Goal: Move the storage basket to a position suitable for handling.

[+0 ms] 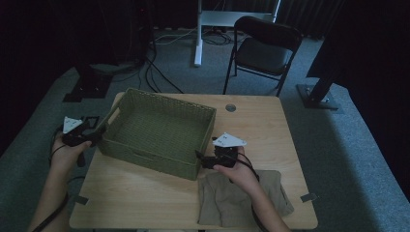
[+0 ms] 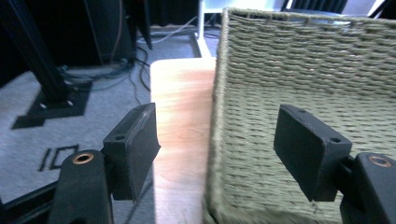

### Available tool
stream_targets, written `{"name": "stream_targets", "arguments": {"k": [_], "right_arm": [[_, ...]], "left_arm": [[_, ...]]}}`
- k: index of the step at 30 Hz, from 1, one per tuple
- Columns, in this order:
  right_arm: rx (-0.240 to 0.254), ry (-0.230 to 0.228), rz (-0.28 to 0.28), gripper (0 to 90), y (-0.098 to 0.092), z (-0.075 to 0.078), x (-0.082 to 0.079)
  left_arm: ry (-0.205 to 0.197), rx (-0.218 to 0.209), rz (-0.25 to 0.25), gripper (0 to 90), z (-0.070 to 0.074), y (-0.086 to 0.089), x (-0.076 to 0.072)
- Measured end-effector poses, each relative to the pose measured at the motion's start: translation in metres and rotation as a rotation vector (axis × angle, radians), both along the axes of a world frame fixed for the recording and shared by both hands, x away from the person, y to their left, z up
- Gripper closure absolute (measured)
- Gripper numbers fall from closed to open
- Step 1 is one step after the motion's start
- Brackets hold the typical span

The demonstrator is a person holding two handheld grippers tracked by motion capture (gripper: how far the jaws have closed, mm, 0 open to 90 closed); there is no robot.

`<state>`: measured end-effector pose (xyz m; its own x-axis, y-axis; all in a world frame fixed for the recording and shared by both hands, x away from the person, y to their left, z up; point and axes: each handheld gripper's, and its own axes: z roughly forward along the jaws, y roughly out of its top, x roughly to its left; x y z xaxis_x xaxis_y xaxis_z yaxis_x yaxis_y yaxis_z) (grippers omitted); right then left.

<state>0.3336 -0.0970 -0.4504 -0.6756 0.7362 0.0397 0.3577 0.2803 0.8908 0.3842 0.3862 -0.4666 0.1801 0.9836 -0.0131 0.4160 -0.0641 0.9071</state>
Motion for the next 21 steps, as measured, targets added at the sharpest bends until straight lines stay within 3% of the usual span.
{"name": "stream_targets", "arguments": {"k": [4, 7, 15, 18, 21], "right_arm": [[0.017, 0.008, -0.011, 18.6, 0.011, -0.004, -0.001], [0.015, 0.014, -0.025, 19.0, 0.017, -0.008, -0.001], [-0.022, 0.031, -0.059, 23.8, 0.024, -0.022, -0.005], [-0.001, 0.045, -0.077, 25.6, 0.024, -0.023, -0.006], [-0.004, 0.072, -0.080, 34.6, 0.026, -0.021, -0.008]], "left_arm": [[0.018, 0.043, 0.014, 48.8, -0.003, -0.001, 0.003], [0.036, 0.049, 0.014, 52.8, -0.007, -0.002, 0.005], [0.030, 0.004, 0.024, 59.1, -0.014, -0.005, 0.006], [0.035, 0.005, 0.024, 63.9, -0.014, -0.008, 0.006], [0.040, 0.006, 0.029, 70.2, -0.014, -0.011, 0.007]]}}
